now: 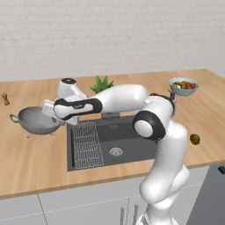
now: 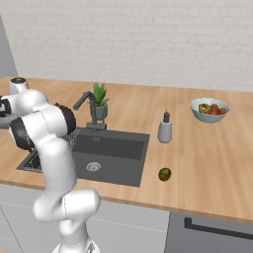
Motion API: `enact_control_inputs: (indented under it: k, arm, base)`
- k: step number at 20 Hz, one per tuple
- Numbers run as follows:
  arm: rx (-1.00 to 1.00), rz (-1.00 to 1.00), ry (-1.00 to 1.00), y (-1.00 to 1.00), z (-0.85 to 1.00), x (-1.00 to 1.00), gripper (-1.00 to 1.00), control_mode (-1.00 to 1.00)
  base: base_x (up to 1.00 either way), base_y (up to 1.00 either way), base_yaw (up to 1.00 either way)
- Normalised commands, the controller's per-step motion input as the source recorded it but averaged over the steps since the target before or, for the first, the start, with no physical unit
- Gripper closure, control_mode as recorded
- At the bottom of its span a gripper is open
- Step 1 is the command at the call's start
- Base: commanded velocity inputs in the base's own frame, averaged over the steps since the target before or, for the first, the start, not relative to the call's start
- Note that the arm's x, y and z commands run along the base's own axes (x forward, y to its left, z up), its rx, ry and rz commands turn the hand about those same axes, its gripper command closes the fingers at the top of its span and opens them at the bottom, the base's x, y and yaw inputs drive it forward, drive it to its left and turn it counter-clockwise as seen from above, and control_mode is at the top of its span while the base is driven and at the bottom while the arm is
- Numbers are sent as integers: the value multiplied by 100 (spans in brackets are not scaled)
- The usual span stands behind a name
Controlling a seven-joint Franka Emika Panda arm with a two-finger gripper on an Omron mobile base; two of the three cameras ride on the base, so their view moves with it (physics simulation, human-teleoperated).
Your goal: Put the colander in the sink, put the kiwi in the colander, and turn on the sink faucet and pour water over the colander.
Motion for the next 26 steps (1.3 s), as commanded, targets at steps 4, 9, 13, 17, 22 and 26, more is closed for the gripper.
enact_control_inputs:
  k: [4, 9, 13, 17, 22, 26]
  arm:
    - [9, -22, -31, -44, 53, -100, 100, -100]
    - [0, -14, -25, -52, 76, -97, 100, -100]
    - [-5, -7, 9, -91, 91, -63, 100, -100]
    - [-14, -8, 36, -100, 81, -35, 100, -100]
    - [-22, -7, 30, -97, 9, -9, 100, -100]
    - [-20, -2, 20, -91, -6, -1, 100, -100]
  base:
    - [0, 0, 0]
    - [0, 0, 0]
    - [0, 0, 0]
    - [0, 0, 0]
    - [0, 0, 0]
    - [0, 0, 0]
